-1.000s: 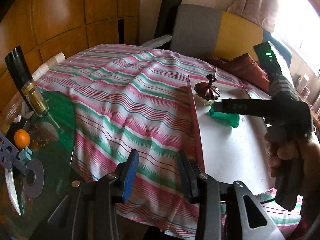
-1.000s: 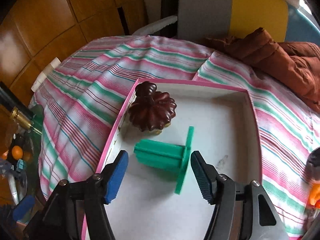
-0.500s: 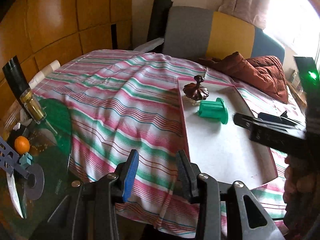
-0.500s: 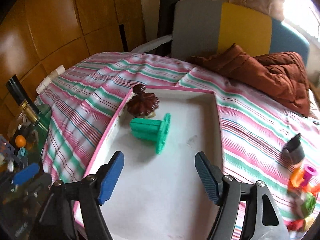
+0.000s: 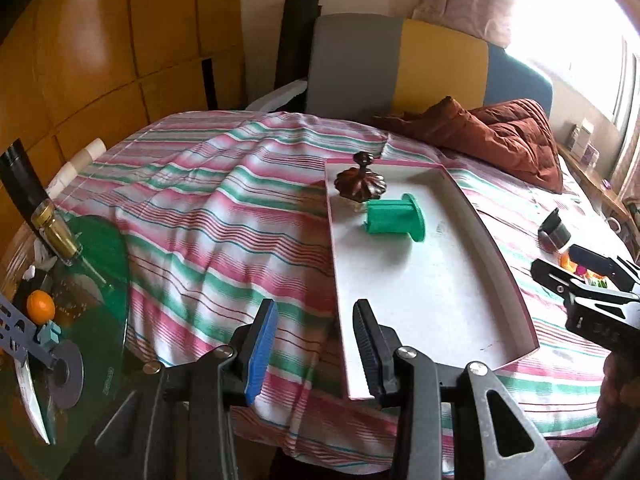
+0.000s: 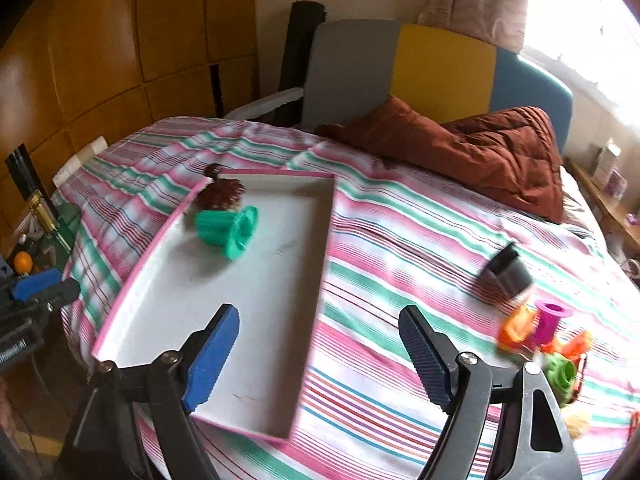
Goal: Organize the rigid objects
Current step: 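Move the left gripper to the black-and-clear cup and grasp it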
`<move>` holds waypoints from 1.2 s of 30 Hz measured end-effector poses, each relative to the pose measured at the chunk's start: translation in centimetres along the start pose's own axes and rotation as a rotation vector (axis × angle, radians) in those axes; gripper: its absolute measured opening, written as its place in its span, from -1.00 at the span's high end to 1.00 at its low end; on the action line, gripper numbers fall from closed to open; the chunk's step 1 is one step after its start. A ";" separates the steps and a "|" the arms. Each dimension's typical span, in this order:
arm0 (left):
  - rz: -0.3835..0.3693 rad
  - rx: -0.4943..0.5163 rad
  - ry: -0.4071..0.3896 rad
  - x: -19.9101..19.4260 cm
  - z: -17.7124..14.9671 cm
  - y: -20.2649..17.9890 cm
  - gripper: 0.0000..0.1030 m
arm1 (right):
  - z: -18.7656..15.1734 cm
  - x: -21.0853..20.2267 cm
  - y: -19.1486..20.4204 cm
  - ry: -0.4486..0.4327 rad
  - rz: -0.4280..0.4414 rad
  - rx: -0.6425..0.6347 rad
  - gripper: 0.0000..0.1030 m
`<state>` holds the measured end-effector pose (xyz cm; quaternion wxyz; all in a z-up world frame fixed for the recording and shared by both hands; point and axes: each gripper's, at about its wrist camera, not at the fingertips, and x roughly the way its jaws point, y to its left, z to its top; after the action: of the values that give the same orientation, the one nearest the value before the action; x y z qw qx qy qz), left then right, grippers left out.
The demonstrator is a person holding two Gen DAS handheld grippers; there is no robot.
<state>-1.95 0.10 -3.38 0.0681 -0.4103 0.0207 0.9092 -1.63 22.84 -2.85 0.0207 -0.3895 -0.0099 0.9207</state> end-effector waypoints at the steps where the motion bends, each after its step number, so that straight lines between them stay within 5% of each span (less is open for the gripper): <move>1: -0.003 0.006 0.000 0.0 0.0 -0.2 0.24 | -0.2 -0.1 -0.4 0.001 -0.007 0.002 -0.61; 17: -0.048 0.108 0.008 0.1 0.6 -4.5 0.24 | -1.7 -4.2 -15.2 -0.053 -0.241 0.203 -0.72; 25: -0.161 0.151 0.026 0.1 1.5 -8.0 0.24 | -4.8 -5.8 -24.9 -0.088 -0.434 0.518 -0.78; 28: -0.208 0.164 0.039 0.4 2.1 -10.0 0.24 | -5.7 -6.8 -27.5 -0.121 -0.390 0.681 -0.83; 36: -0.292 0.247 0.099 2.4 3.4 -16.5 0.24 | -6.5 -6.7 -29.3 -0.099 -0.314 0.815 -0.84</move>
<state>-3.76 16.99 -2.61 0.2479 -0.4417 0.0755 0.8589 8.56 51.84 -1.57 0.3120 -0.2985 0.2939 0.8527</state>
